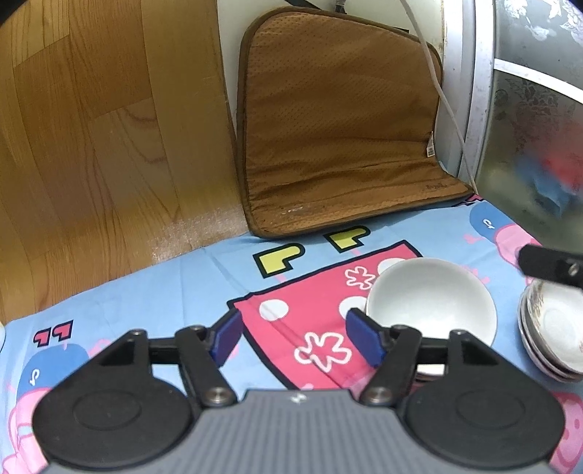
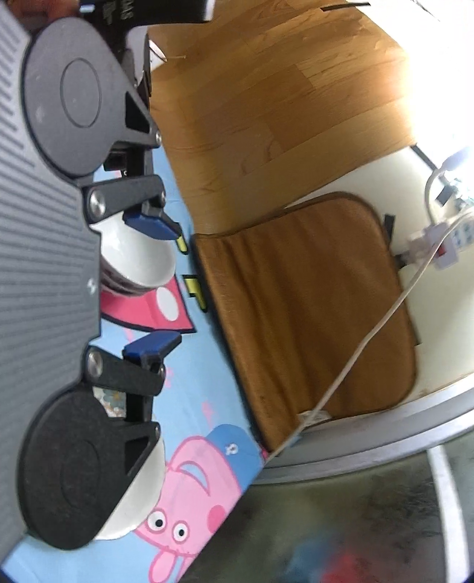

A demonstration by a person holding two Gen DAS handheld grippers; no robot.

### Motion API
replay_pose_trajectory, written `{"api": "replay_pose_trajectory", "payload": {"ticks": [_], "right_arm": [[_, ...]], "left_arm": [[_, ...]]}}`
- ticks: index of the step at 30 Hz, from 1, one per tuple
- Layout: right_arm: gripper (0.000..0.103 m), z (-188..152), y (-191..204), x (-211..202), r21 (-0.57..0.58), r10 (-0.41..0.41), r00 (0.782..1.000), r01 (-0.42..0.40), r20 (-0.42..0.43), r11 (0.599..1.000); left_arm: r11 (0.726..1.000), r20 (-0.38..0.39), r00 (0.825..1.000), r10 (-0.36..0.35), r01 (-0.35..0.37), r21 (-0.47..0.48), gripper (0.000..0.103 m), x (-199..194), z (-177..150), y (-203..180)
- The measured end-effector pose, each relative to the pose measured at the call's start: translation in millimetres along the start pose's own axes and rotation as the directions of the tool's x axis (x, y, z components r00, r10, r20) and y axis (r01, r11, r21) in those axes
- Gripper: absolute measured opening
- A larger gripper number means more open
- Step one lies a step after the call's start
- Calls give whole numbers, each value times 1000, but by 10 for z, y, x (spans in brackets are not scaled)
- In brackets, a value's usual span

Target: Organize plates and bowls

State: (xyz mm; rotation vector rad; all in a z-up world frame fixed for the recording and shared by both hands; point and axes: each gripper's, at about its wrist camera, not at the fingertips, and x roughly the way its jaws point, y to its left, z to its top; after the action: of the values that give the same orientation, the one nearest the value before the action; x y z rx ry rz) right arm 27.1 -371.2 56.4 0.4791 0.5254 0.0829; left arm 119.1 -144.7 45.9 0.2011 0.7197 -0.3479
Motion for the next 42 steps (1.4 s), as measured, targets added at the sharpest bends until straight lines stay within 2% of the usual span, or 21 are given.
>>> {"api": "replay_pose_trajectory", "payload": {"ticks": [2,8,12,16,20,26,28,29,33,37,40,42], "right_arm": [[58,47,-45,-32,15,5,1000,-5,-16,1000],[59,-88,11,-247,35,15,998,-17,55,999],[64,-376,201,-388,25,-9,990,5,138,1000],[64,-748,420,-473,21,-53,980,50,190,999],[64,-935,569,-469,6,-70,984,70,161,998],[64,-994,702,-525,3,-88,984,88,155,996],[66,-993,747,-539,-6,-89,983,91,160,996],[66,-995,769,-546,-12,-87,983,90,161,996],[69,-930,809,-558,-41,-72,985,79,158,996],[69,-592,741,-505,-92,-29,996,36,83,995],[69,-181,605,-383,-108,-22,1000,20,-14,994],[69,54,494,-257,-95,-28,996,20,-86,995]], "left_arm": [[1000,9,1000,4,-4,4,78,2,-3,4],[1000,7,1000,1,-1,-11,79,-22,-34,24],[1000,38,999,2,-2,-4,87,-131,-125,13],[1000,55,998,0,-2,26,87,-242,-239,-8],[999,68,998,-4,2,36,87,-332,-331,22],[999,83,996,-17,14,37,87,-464,-462,88],[999,84,996,-30,27,39,92,-497,-492,117],[999,85,996,-37,34,40,97,-509,-501,135],[997,101,993,-60,55,53,102,-575,-493,182],[993,65,992,-110,107,48,102,-550,-349,235],[985,18,985,-171,171,-9,97,-452,-169,315],[972,-26,973,-228,226,-59,87,-357,-66,346]]}}
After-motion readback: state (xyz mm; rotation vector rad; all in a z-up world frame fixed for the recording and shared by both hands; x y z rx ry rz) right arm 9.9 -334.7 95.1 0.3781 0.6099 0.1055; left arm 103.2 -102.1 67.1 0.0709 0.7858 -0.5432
